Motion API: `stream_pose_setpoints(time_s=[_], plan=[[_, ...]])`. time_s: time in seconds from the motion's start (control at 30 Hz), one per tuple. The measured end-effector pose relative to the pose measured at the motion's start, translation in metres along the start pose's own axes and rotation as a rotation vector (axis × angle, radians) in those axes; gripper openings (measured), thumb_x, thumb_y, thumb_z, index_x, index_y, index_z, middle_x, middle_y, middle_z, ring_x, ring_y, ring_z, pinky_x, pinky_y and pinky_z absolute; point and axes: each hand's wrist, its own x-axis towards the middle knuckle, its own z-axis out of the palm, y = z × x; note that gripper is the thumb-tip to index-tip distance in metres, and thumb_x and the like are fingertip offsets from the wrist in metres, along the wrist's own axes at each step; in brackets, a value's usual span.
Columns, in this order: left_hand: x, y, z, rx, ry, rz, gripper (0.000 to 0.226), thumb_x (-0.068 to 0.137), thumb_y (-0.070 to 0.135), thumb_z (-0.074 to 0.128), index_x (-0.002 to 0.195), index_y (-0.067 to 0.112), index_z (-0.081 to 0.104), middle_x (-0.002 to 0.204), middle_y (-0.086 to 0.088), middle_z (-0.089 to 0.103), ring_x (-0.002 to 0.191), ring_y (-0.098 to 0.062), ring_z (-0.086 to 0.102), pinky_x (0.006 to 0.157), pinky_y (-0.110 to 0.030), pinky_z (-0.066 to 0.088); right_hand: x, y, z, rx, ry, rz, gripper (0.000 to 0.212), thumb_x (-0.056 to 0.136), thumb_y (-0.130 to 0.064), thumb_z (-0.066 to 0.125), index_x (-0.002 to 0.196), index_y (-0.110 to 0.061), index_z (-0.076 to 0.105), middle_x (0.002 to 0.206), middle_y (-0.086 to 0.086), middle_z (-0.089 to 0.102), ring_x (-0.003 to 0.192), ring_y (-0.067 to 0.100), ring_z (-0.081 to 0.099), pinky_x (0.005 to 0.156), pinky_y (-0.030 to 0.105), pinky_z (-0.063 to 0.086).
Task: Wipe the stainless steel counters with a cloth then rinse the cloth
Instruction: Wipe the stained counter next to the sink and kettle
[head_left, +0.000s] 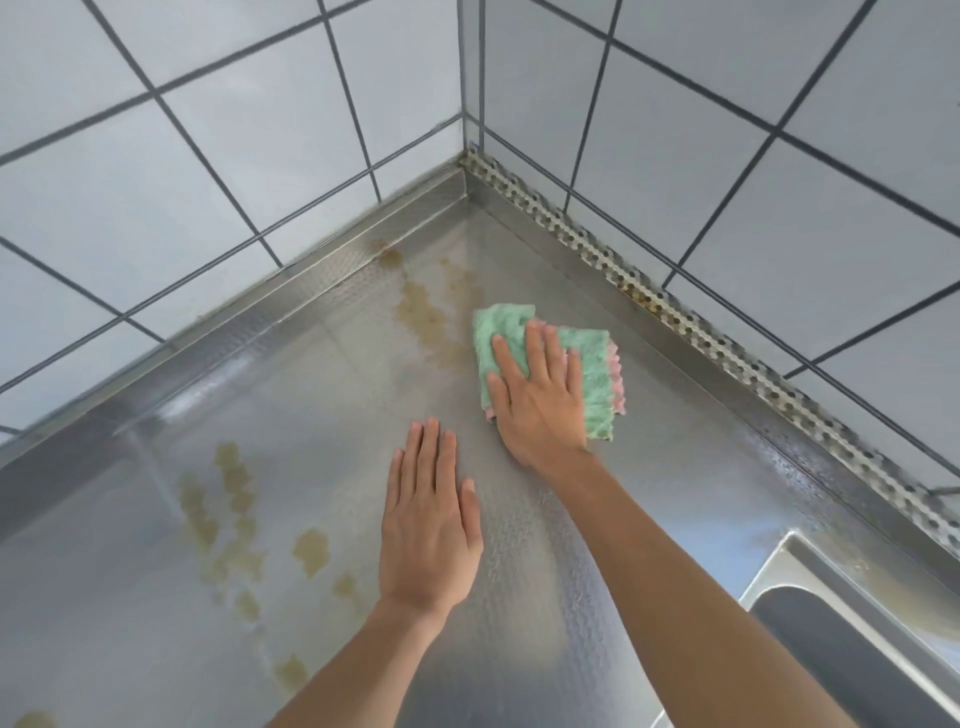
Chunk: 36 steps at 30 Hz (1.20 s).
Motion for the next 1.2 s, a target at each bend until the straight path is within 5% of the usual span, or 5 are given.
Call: stream_pose_setpoints(time_s=[0.17, 0.53, 0.73, 0.9, 1.2], plan=[[0.000, 0.003, -0.005, -0.003, -0.029, -0.003, 0.058, 0.109, 0.028, 0.026, 0.161, 0.004, 0.032, 0.172, -0.014, 0.023, 0.163, -0.026, 0.012, 0.132, -0.047, 0.016, -0.093, 0.035, -0.001, -0.052, -0.017, -0.256, 0.055, 0.110, -0.046, 0.020, 0.161, -0.029, 0.028, 0.172, 0.008, 0.010, 0.159, 0.026, 0.004, 0.128, 0.052, 0.014], [0.055, -0.074, -0.061, -0.086, -0.171, -0.087, 0.064, 0.110, 0.036, 0.035, 0.162, 0.001, 0.023, 0.174, -0.017, 0.013, 0.163, -0.035, 0.004, 0.133, -0.044, 0.003, -0.023, 0.003, -0.016, 0.093, -0.106, 0.360, 0.059, 0.108, -0.050, 0.012, 0.164, -0.032, 0.004, 0.171, 0.012, -0.013, 0.157, 0.031, -0.018, 0.126, 0.056, -0.007], [0.127, -0.122, -0.062, -0.065, -0.224, -0.103, 0.064, 0.110, 0.038, 0.037, 0.161, 0.001, 0.023, 0.174, -0.017, 0.013, 0.163, -0.035, 0.003, 0.131, -0.047, 0.005, -0.029, -0.069, 0.006, 0.029, -0.040, 0.052, 0.055, 0.110, -0.045, 0.026, 0.162, -0.031, 0.022, 0.172, 0.013, 0.004, 0.159, 0.033, -0.002, 0.126, 0.056, 0.002], [0.130, -0.131, -0.042, -0.013, -0.313, -0.102, 0.087, 0.105, 0.063, 0.024, 0.165, 0.010, -0.010, 0.173, -0.008, -0.022, 0.159, -0.026, -0.026, 0.129, -0.044, -0.016, -0.089, -0.010, 0.005, -0.069, -0.079, -0.291, 0.054, 0.109, -0.050, 0.022, 0.161, -0.036, 0.025, 0.173, 0.003, 0.010, 0.160, 0.023, 0.005, 0.127, 0.049, 0.013], [0.137, -0.141, -0.043, -0.052, -0.470, -0.066, 0.102, 0.097, 0.078, 0.023, 0.158, 0.015, -0.030, 0.155, -0.001, -0.048, 0.145, -0.021, -0.047, 0.123, -0.042, -0.027, 0.069, -0.056, -0.007, 0.067, -0.072, 0.267, 0.056, 0.108, -0.048, 0.016, 0.163, -0.036, 0.008, 0.172, 0.010, -0.007, 0.158, 0.031, -0.013, 0.126, 0.056, -0.007]])
